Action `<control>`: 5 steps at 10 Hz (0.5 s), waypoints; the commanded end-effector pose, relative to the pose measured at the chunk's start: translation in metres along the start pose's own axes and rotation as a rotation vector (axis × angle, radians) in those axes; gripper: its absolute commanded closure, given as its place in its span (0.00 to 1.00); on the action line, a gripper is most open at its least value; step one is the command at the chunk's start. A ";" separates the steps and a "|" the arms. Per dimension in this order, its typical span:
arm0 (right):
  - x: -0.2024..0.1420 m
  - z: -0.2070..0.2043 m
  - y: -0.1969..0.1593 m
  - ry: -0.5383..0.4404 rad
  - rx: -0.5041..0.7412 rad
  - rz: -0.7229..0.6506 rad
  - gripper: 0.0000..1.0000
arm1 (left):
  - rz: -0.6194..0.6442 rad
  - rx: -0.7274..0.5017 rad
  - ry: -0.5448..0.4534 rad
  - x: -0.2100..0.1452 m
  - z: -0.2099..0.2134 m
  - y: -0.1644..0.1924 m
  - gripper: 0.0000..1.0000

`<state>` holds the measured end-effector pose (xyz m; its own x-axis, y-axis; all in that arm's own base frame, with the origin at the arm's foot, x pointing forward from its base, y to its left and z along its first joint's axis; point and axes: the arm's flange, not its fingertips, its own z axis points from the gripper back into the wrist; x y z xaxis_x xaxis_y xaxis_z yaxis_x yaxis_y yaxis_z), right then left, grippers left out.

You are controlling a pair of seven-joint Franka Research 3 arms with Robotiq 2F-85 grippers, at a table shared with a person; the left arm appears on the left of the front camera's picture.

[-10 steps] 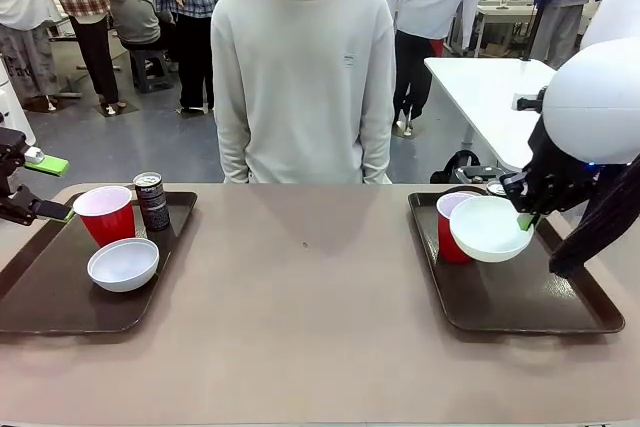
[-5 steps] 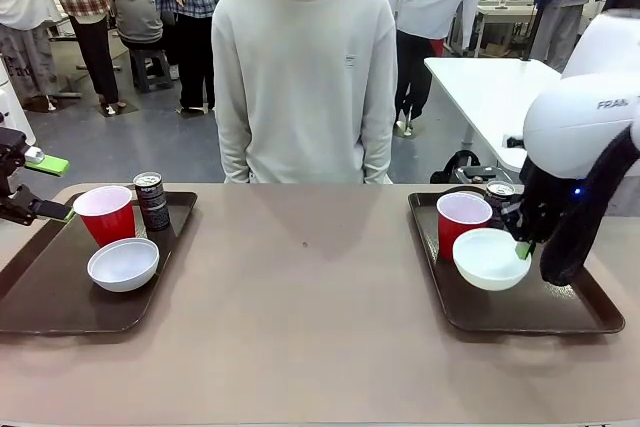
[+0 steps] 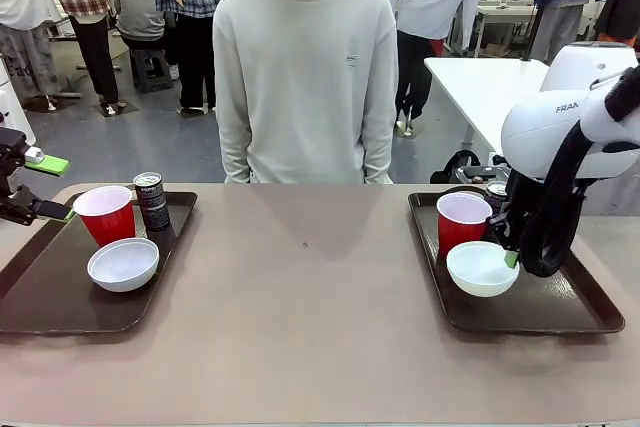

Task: Prepare tableware on both trays.
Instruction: Pick up a Picnic Bowl from the table and place it on a Handle tray.

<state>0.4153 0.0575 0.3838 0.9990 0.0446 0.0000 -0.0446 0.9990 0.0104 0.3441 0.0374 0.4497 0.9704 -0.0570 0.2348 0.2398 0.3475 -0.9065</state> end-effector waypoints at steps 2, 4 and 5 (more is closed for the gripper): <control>0.010 -0.013 -0.008 -0.056 0.008 0.085 0.96 | -0.004 -0.007 0.002 0.002 0.001 -0.001 0.00; 0.008 -0.014 -0.007 -0.062 0.000 0.141 0.88 | -0.004 -0.007 0.002 0.002 0.001 -0.001 0.00; 0.005 -0.009 -0.008 -0.077 -0.027 0.161 0.36 | -0.004 -0.007 0.002 0.002 0.001 -0.001 0.00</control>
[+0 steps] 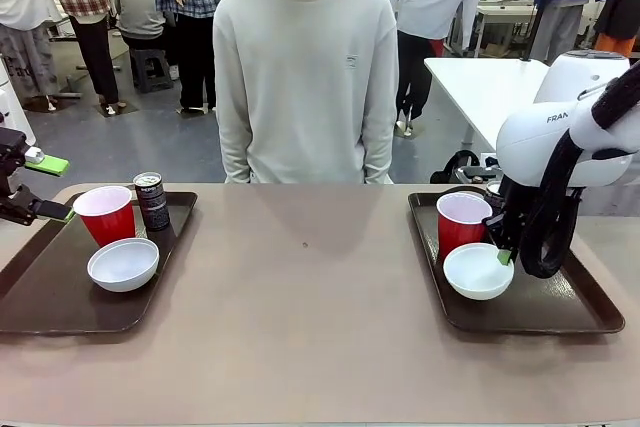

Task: Prepare tableware on both trays.
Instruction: Pick up a Picnic Bowl from the table and place it on a Handle tray.

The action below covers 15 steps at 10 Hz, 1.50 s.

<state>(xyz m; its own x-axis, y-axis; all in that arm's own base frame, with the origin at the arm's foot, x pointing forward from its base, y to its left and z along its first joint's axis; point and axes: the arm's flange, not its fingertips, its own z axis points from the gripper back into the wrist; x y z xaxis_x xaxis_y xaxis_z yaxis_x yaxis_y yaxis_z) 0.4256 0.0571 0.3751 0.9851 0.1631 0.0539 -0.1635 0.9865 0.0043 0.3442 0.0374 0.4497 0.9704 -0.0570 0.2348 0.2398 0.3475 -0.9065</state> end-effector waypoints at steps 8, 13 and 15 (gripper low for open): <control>-0.085 0.112 0.019 -0.136 -0.160 -0.010 0.13 | -0.004 -0.007 0.002 0.002 0.001 -0.001 0.00; -0.074 0.117 0.005 -0.110 0.086 -0.039 0.13 | -0.004 -0.007 0.002 0.002 0.001 -0.001 0.00; -0.094 0.128 -0.041 -0.056 0.496 -0.269 0.13 | -0.004 -0.007 0.002 0.002 0.001 -0.001 0.00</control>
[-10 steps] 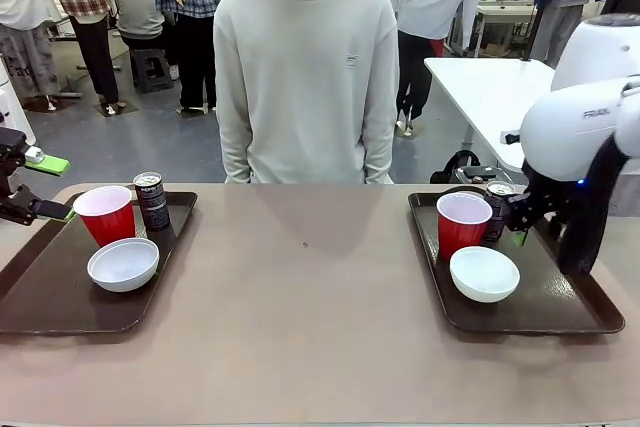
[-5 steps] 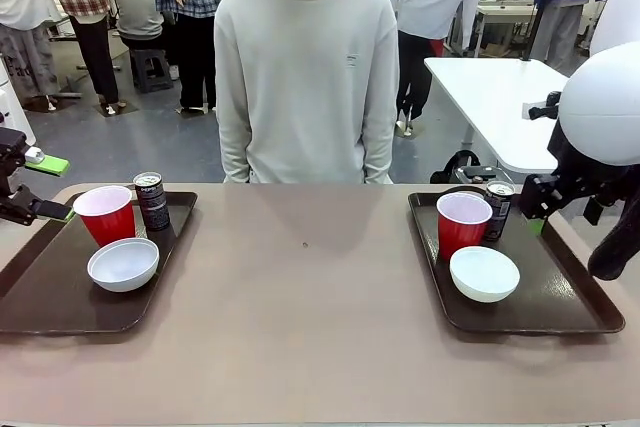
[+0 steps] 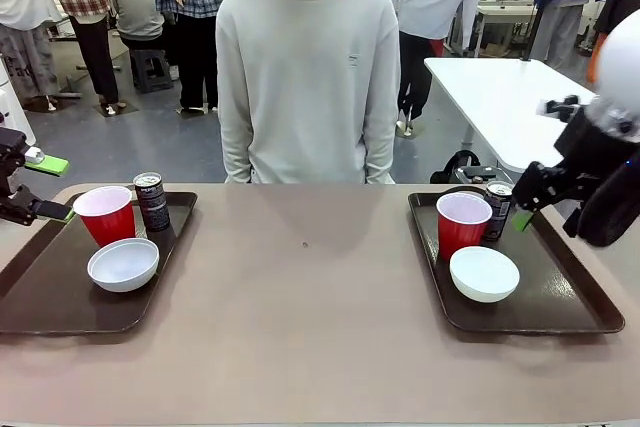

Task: Prepare tableware on both trays.
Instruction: Pick up a Picnic Bowl from the table and place it on a Handle tray.

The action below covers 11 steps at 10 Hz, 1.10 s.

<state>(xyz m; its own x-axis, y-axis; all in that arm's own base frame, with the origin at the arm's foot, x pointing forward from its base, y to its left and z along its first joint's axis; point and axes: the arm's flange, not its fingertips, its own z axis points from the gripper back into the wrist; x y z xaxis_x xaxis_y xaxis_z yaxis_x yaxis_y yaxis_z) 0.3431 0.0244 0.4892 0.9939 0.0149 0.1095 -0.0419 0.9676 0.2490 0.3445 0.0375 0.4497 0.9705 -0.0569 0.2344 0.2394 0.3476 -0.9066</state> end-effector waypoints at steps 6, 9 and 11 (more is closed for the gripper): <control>-0.090 0.000 -0.055 0.161 0.636 -0.191 0.13 | -0.004 -0.007 0.002 0.002 0.000 -0.002 0.00; -0.115 -0.005 -0.090 -0.012 0.726 -0.223 0.13 | -0.004 -0.007 0.002 0.002 0.000 -0.002 0.00; -0.082 0.031 -0.092 0.074 0.667 -0.232 0.13 | -0.004 -0.007 0.002 0.002 0.000 -0.002 0.00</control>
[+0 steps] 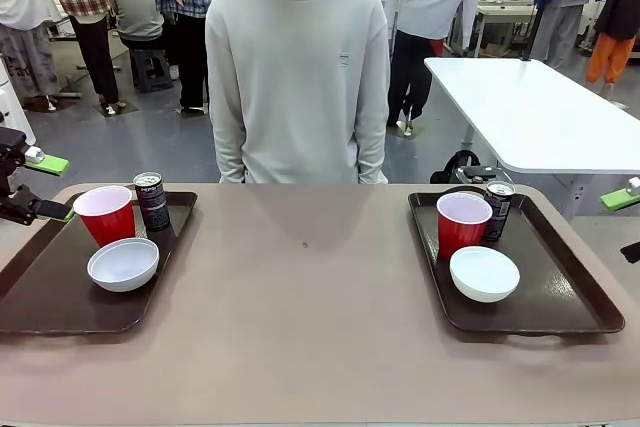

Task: Prepare tableware on both trays.
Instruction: Pick up a Picnic Bowl from the table and place it on a Handle tray.

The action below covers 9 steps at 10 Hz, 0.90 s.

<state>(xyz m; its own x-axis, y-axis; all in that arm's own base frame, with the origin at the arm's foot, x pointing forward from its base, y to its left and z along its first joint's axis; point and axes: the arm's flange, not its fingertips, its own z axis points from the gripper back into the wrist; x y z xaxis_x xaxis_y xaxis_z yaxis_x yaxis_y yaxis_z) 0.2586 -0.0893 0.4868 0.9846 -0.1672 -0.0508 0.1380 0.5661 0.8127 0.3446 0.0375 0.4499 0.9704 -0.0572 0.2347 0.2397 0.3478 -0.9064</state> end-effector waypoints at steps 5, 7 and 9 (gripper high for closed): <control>0.001 -0.013 0.010 0.043 -0.027 -0.002 0.13 | -0.004 -0.007 0.002 0.002 0.000 -0.001 0.00; 0.001 -0.013 0.010 0.043 -0.027 -0.002 0.13 | -0.004 -0.007 0.002 0.002 0.000 -0.001 0.00; 0.001 -0.013 0.010 0.043 -0.027 -0.002 0.13 | -0.004 -0.007 0.002 0.002 0.000 -0.001 0.00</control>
<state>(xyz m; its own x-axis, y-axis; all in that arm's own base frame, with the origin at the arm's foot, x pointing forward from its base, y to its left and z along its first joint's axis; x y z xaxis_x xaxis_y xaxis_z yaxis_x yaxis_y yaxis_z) 0.2620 -0.0738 0.4869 0.9891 -0.1327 -0.0641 0.1317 0.6004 0.7888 0.3446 0.0375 0.4498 0.9704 -0.0572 0.2346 0.2397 0.3478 -0.9064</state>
